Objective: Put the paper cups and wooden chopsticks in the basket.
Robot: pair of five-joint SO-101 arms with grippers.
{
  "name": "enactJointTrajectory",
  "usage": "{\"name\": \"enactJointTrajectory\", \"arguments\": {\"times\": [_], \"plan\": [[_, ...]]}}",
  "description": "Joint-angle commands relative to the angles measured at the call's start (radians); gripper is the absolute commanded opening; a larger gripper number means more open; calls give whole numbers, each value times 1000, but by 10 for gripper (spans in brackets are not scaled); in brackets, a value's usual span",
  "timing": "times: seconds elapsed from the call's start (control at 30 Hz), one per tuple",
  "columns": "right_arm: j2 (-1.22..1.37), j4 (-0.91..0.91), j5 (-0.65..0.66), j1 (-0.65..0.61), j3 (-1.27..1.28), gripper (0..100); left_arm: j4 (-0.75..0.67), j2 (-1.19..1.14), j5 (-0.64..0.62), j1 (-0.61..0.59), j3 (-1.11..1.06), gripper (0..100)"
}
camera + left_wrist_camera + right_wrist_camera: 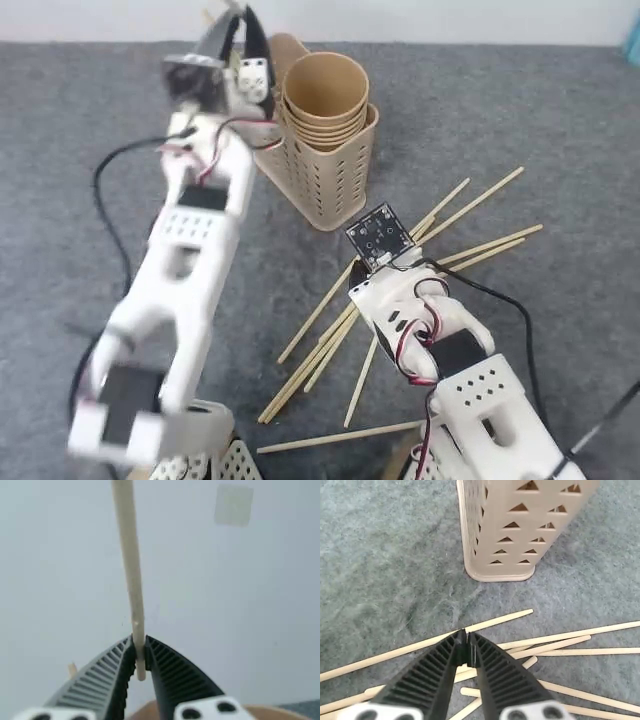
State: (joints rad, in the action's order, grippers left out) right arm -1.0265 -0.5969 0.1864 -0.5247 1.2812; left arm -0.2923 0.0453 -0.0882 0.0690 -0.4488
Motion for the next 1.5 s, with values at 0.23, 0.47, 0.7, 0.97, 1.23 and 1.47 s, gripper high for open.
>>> {"name": "enactJointTrajectory", "arguments": {"times": [0.23, 0.47, 0.7, 0.97, 1.23, 1.47], "plan": [[4, 25, -2, 15, -9, 13, 262, -95, -6, -15, 157, 13], [4, 25, -2, 15, -9, 13, 629, 158, 229, -8, 156, 212], [5, 41, -2, 15, 8, 13, 799, 402, 235, -17, 157, 316], [5, 41, -6, 15, 11, 13, 1260, 672, 218, -166, 91, 316], [4, 19, -78, 139, -31, 17, 852, 684, -117, -308, -510, 316], [4, -64, -195, 260, -114, 98, 493, 680, -199, -290, -765, 316]]}}
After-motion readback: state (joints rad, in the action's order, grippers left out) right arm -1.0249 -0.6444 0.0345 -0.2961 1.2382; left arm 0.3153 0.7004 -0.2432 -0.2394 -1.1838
